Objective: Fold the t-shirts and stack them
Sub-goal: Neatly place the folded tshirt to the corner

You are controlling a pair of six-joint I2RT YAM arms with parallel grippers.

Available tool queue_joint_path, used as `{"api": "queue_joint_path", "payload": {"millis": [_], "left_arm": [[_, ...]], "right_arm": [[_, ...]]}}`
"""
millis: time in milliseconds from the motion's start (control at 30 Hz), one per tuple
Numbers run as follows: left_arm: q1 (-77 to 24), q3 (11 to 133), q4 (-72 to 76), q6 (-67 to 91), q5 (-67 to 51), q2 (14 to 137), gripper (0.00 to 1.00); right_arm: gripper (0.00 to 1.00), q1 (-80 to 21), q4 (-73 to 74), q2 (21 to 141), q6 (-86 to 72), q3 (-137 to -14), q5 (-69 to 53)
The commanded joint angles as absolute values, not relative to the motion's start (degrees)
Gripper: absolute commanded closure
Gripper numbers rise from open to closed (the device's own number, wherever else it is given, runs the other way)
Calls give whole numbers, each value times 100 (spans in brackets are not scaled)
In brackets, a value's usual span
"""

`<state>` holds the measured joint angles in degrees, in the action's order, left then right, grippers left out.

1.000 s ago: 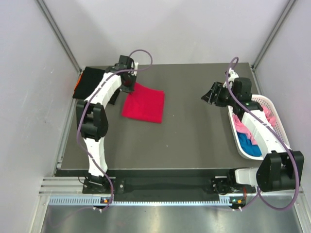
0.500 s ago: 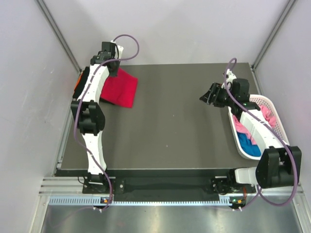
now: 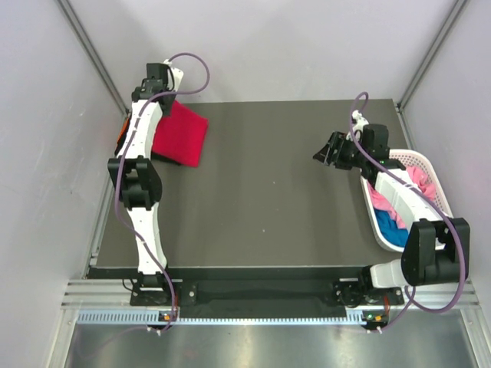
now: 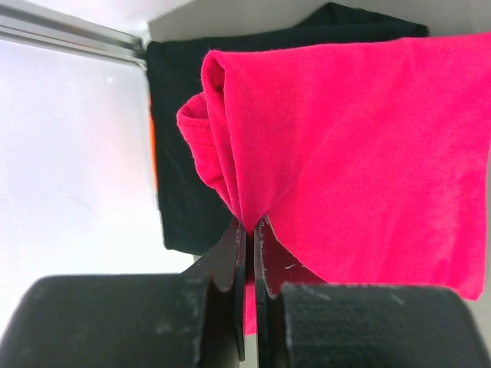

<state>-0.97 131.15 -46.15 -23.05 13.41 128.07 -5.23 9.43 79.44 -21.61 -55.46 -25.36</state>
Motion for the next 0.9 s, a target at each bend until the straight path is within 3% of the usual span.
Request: {"api": "queue_joint_path", "payload": {"millis": [0,867], "left_arm": [[-44,13412,-4026,-2628,1433,12525,100],[509,12964,-2944,-3112,1952,12788,100]], "right_arm": [[38,-554,633,7901,-2057,-5625,-2575],[37,-519,404,8068,-2092,-5581,-2514]]}}
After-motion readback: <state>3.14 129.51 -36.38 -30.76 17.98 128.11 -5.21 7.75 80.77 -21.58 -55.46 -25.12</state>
